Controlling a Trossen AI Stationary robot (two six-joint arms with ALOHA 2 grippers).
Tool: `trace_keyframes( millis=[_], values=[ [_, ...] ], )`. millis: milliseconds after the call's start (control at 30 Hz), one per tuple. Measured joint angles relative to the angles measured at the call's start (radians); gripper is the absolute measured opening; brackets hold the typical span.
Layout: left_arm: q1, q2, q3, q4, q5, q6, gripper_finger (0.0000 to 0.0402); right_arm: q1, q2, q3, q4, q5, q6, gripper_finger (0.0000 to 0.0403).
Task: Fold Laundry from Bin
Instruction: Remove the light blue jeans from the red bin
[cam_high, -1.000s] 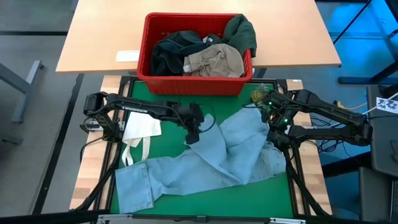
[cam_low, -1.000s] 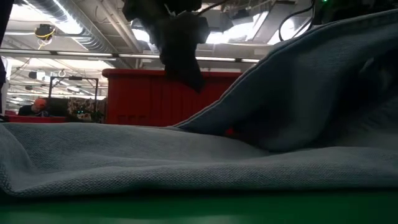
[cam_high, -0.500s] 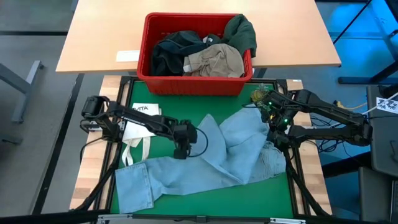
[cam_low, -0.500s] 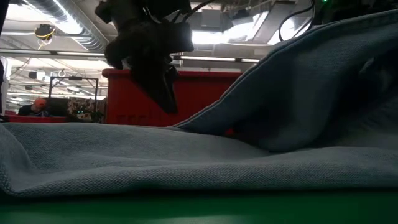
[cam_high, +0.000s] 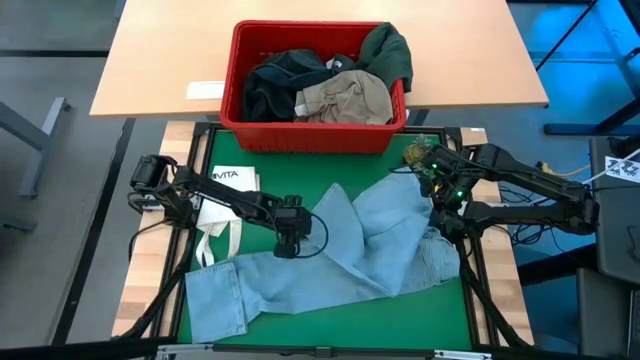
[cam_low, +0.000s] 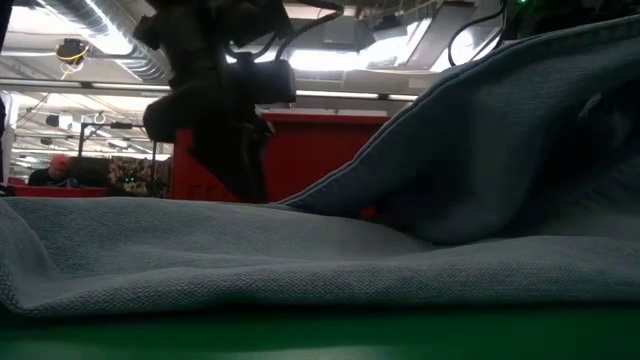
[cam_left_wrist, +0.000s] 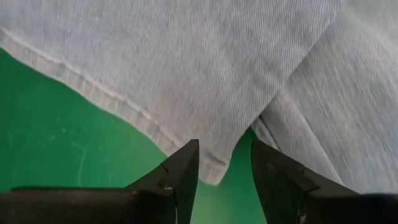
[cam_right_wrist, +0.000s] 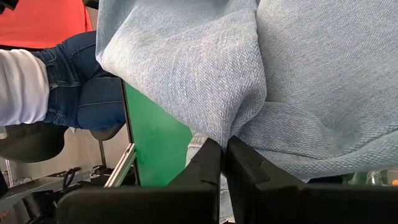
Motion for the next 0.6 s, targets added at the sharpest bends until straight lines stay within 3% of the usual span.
trace_keyframes(
  millis=[167, 467, 600],
  values=[
    [0.0, 0.0, -0.049, 0.103, 0.0, 0.015, 0.014, 0.0, 0.0, 0.0, 0.0, 0.0, 0.0, 0.0012],
    [0.001, 0.0, -0.096, 0.118, -0.005, 0.015, 0.0138, 0.0, 0.0, 0.0, 0.026, 0.0, 0.0, 0.0012],
    [0.001, 0.0, -0.096, 0.13, -0.006, 0.012, 0.0105, 0.0, 0.0, 0.0, 0.032, 0.0, 0.0, 0.0012]
  ],
)
